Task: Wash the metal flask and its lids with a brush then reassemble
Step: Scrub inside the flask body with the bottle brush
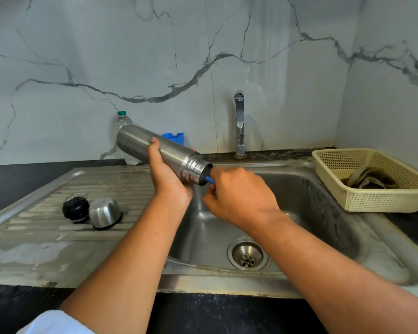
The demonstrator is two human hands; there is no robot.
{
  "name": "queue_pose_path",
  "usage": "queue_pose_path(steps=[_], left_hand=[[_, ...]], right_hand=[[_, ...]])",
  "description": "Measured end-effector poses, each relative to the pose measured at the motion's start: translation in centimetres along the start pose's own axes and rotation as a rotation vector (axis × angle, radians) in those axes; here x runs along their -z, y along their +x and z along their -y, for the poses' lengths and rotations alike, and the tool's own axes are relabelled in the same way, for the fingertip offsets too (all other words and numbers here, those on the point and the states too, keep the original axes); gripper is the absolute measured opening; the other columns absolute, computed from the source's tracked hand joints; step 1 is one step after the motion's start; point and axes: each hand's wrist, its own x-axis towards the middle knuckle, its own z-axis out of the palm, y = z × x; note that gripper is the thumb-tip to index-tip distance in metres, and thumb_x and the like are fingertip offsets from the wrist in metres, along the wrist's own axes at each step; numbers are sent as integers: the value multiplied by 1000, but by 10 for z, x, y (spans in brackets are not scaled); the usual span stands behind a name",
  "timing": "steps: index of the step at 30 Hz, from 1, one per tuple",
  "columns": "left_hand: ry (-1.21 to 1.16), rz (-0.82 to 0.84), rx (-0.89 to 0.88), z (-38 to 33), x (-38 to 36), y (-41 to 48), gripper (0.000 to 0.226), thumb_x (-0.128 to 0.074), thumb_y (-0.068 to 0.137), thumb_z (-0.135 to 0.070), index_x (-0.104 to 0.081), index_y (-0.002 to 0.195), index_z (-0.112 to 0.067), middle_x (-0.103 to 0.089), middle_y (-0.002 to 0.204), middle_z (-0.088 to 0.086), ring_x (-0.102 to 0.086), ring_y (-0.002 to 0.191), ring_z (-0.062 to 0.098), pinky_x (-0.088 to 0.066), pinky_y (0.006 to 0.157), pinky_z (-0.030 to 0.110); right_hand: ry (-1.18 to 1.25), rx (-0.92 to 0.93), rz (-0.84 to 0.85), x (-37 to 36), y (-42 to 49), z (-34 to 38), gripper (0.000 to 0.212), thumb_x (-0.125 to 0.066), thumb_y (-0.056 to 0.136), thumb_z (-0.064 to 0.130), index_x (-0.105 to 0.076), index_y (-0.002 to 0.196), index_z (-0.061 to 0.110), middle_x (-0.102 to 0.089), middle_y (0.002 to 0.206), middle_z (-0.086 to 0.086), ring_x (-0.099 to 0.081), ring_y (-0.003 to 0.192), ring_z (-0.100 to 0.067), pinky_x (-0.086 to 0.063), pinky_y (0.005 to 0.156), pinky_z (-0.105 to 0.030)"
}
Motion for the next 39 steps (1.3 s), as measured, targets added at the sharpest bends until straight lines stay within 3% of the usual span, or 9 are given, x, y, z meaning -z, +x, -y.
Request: queue_pose_path(steps=[5, 9, 12, 17, 21, 24, 30, 33, 39], left_hand=[[93, 103, 73, 6, -4, 1, 61, -60, 92, -65, -66, 126, -15, -73, 117, 8, -72, 101, 27, -58, 96, 47], [436, -86, 209, 13, -10, -4, 74, -49, 89, -81, -62, 121, -16, -71, 103, 7, -67, 91, 19, -58, 74, 36], [352, -123, 289, 13, -10, -2, 66, -53, 96, -67, -53, 122, -6, -67, 110, 16, -68, 95, 27, -58, 68, 40], [67, -128, 287, 16, -8, 4, 62, -49, 106, -46, -44, 146, 1, -58, 140, 24, -59, 128, 37, -51, 95, 53], [57, -74, 291, 8, -6, 12, 64, -48, 101, -63, -57, 132, -8, -66, 128, 18, -66, 112, 30, -55, 93, 50], [80, 0, 282, 0, -5, 13, 79, -57, 87, -77, -59, 129, -11, -68, 123, 17, -67, 114, 33, -55, 96, 53], [20, 13, 223, -2, 0, 16, 72, -82, 78, -59, -63, 129, -13, -76, 115, 13, -75, 104, 32, -57, 96, 59], [16, 7, 182, -4, 5, 20, 67, -85, 78, -52, -65, 129, -13, -76, 110, 11, -75, 96, 27, -61, 89, 49], [53, 36, 114, -7, 7, 26, 79, -84, 74, -59, -64, 134, -12, -71, 108, 13, -71, 89, 27, -61, 79, 41]], right_hand=[[-11, -116, -74, 2, -1, -15, 10, -54, 92, 28, -57, 98, 21, -57, 82, -1, -59, 71, -29, -50, 60, -38], [-101, -191, -129, 3, -1, -25, 11, -56, 94, 27, -61, 102, 21, -64, 88, -1, -63, 74, -28, -53, 62, -39], [-163, -205, -124, -2, 1, -31, 10, -57, 95, 23, -61, 104, 20, -64, 88, -1, -63, 74, -27, -54, 63, -39], [-179, -179, -143, -10, 5, -31, 10, -55, 98, 24, -61, 103, 19, -63, 88, 1, -57, 68, -23, -48, 56, -35], [-80, -164, -93, -16, 7, -25, 23, -51, 98, 23, -62, 118, 17, -62, 104, -2, -46, 75, -21, -38, 60, -34], [31, -137, 4, -17, 7, -24, 30, -45, 103, 21, -58, 129, 19, -59, 110, -5, -56, 84, -27, -48, 68, -40], [166, -106, 146, -16, 5, -28, 27, -46, 105, 37, -52, 131, 34, -66, 111, -2, -64, 94, -31, -56, 79, -47], [258, -178, 208, -19, 5, -23, 27, -44, 105, 46, -52, 121, 26, -63, 94, 1, -64, 86, -28, -53, 73, -41], [544, -280, 256, -19, 7, -19, 23, -51, 102, 34, -68, 93, 22, -56, 64, 7, -51, 56, -10, -38, 53, -27]])
